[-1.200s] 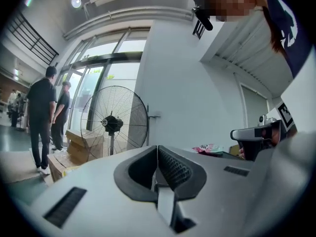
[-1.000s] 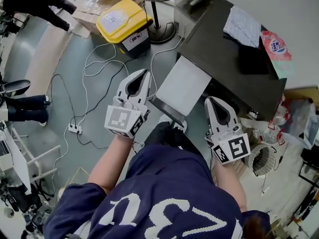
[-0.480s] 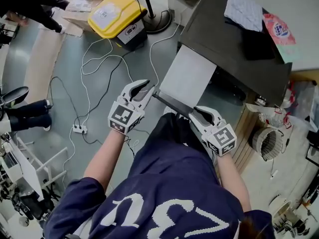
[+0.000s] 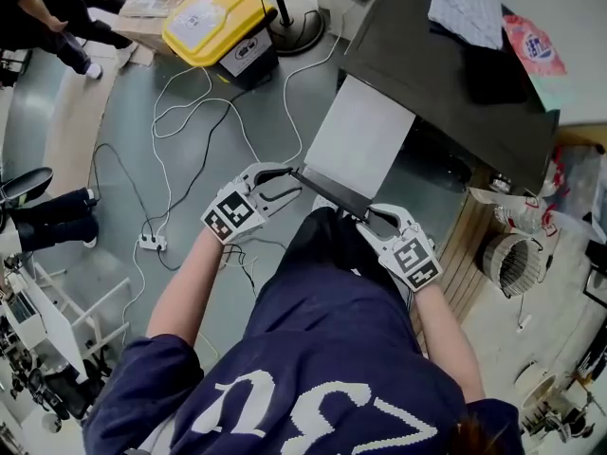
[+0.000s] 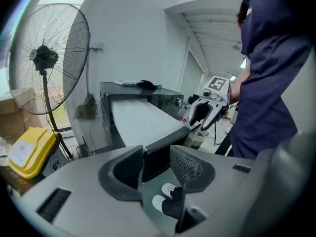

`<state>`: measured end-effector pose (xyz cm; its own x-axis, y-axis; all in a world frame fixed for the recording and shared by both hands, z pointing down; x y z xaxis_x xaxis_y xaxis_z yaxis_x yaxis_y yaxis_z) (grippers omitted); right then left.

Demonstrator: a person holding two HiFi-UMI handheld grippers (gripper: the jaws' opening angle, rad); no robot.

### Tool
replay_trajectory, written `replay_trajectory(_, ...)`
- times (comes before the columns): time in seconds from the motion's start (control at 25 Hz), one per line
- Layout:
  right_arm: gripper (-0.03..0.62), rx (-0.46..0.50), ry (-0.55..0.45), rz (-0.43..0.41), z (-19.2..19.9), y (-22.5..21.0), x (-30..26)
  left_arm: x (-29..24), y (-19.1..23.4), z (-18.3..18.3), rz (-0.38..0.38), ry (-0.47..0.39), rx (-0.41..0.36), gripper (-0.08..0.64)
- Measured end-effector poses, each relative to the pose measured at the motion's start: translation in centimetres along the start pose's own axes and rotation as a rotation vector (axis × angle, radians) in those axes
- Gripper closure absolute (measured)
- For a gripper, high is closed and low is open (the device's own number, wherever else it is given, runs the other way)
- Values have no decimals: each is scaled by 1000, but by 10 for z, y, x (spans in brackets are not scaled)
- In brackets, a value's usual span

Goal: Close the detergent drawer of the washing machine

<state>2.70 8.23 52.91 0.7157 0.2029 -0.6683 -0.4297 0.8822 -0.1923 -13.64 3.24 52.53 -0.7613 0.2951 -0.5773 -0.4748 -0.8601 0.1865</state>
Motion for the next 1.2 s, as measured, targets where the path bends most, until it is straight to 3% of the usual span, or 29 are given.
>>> replay_trajectory(0.24,526,28,31,6,3,7,-5,-11,6,10,11,55,-48,397)
replay_trajectory(0.68,529,-14,40,5,1,6,-2,-13,6,6,80,48,-2,400)
replay_trajectory(0.96,528,-83,-19,48,-11,-18,9,-20,18,-13,40,-20,52,400)
replay_trajectory(1.2,526,-84,-21,79,-14,-40,17,-32,27,-30,37,-23,26,402)
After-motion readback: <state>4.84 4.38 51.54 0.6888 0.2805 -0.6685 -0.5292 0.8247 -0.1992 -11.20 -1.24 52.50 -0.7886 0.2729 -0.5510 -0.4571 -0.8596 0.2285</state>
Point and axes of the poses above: the fingertips, and each gripper's own axes: x backward along the fingers, y to its left, z out of its underside, the point moved 2 cm from there along x, backward along the fingers, and after that the axes turned 2 degrees about z, right-handed, at the moved point
